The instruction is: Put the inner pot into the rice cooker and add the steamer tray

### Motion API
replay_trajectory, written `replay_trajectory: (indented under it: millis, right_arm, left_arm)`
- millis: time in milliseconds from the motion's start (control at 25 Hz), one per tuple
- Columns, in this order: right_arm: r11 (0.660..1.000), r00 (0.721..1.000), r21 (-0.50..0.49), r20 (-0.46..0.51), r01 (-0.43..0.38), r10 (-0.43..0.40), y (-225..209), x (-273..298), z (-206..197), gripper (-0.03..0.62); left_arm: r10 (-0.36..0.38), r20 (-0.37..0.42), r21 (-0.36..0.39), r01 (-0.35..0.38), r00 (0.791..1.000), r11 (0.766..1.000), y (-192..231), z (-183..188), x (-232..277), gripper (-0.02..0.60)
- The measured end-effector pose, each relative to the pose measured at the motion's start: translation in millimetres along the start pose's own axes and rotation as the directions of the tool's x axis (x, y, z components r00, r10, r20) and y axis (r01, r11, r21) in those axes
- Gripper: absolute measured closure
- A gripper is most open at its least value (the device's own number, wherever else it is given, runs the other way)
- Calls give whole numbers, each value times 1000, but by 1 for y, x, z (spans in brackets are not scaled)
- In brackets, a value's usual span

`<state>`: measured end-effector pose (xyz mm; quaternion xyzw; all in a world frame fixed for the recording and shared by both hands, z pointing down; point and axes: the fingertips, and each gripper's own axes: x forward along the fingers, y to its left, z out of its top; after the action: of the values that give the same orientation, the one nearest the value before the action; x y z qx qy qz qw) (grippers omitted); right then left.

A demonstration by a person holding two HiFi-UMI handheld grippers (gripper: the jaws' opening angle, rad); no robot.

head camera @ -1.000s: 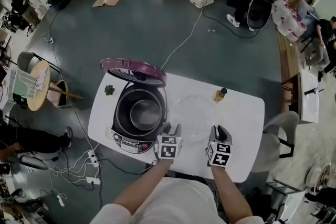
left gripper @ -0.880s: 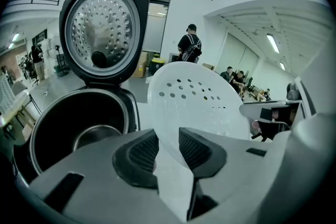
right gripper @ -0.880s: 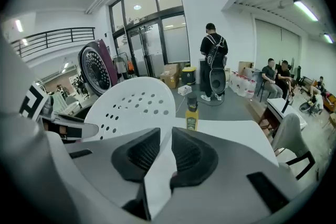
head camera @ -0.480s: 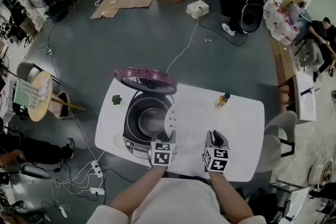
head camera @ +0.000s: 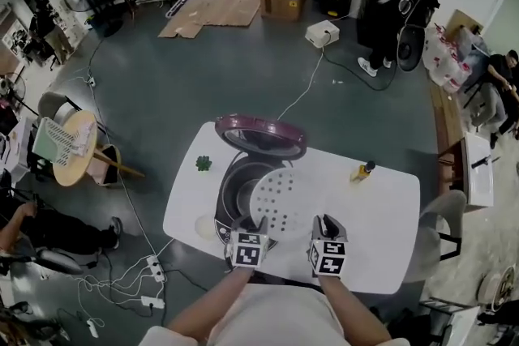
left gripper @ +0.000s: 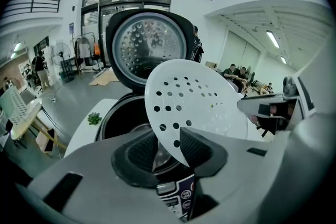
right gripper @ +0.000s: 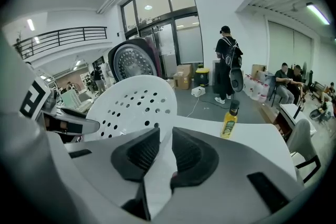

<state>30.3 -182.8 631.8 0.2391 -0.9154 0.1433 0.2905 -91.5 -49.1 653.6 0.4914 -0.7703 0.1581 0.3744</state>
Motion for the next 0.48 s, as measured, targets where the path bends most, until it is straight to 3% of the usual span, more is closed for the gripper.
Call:
replay_trajectory:
  millis: [480]
  right_arm:
    - [993, 992, -69, -81, -99, 94, 74, 40, -7, 494]
  left_arm:
    - [56, -58, 57, -53, 997, 997, 80, -16, -3, 428]
